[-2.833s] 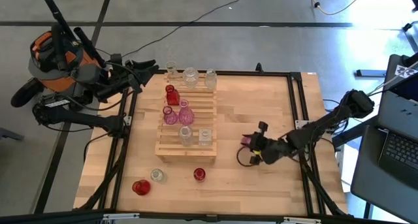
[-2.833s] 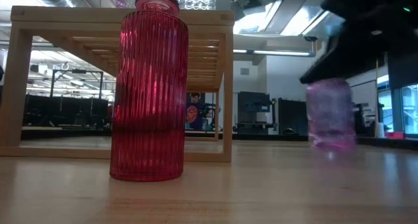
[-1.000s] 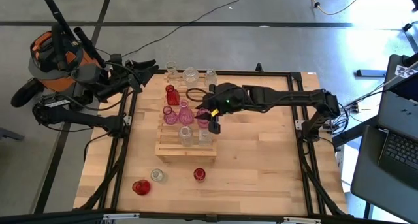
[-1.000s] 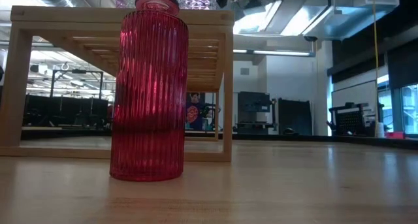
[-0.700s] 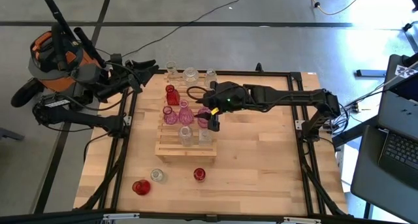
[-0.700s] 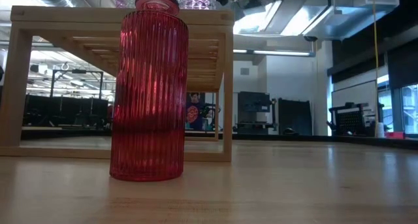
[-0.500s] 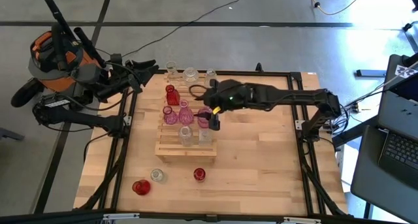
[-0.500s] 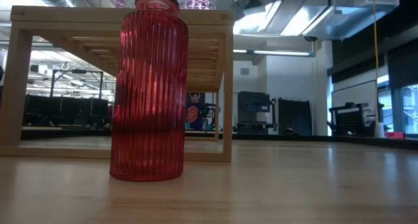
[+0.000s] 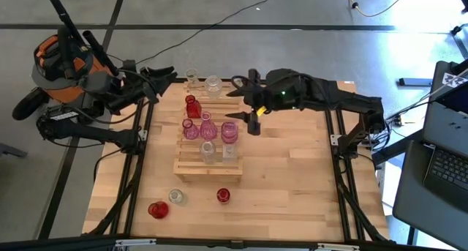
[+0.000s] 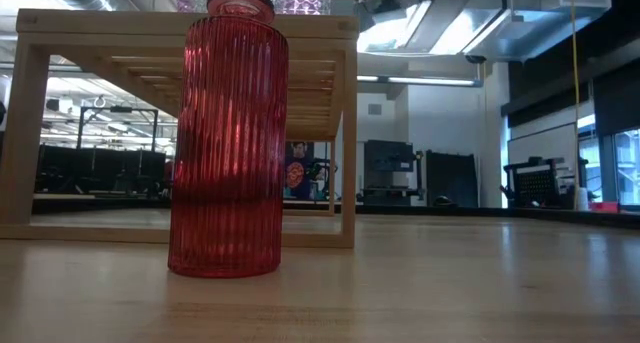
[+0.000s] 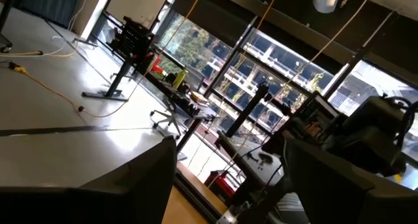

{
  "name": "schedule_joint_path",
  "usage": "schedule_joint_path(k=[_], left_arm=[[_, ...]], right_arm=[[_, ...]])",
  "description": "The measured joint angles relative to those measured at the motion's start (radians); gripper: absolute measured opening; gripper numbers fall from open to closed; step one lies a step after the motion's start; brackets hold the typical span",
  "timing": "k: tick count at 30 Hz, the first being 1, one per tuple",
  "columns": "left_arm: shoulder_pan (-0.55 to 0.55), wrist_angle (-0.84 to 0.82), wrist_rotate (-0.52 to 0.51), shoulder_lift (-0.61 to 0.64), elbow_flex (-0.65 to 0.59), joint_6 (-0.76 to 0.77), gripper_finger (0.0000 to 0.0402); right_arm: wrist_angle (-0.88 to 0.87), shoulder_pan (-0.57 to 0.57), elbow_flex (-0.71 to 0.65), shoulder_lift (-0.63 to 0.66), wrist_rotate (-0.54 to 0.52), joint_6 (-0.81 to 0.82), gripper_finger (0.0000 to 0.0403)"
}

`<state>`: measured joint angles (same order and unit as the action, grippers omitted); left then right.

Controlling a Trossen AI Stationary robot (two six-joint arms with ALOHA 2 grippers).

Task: Sort vases onto shelf
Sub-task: Put the red vase on the shelf aligned with the other red vase

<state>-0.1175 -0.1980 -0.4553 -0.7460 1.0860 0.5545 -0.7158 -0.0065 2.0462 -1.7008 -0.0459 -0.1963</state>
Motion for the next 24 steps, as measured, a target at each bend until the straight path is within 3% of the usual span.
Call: schedule_joint_path(k=[4, 8, 14, 18, 24], left_arm=[[0.0, 0.02, -0.057, 0.0, 0.0, 0.007, 0.0275], [0.0, 0.007, -0.017, 0.009, 0.0, 0.124, 0.0275], [0.031, -0.206, 0.321, -0.011, 0.001, 0.331, 0.0275], [0.11, -0.206, 0.531, -0.038, 0.0, 0.388, 0.0275], [0.345, -0.18, 0.592, -0.041, 0.0, 0.487, 0.0275]], right_arm=[[-0.038, 0.0, 0.005, 0.0, -0.052, -0.006, 0.0243], [-0.053, 0.0, 0.005, 0.0, -0.089, -0.006, 0.0243], [-0.081, 0.001, 0.005, -0.001, -0.093, -0.02, 0.0243], [-0.086, 0.0, 0.005, -0.001, -0.094, -0.025, 0.0243], [-0.101, -0.001, 0.005, -0.002, -0.094, -0.049, 0.0243]])
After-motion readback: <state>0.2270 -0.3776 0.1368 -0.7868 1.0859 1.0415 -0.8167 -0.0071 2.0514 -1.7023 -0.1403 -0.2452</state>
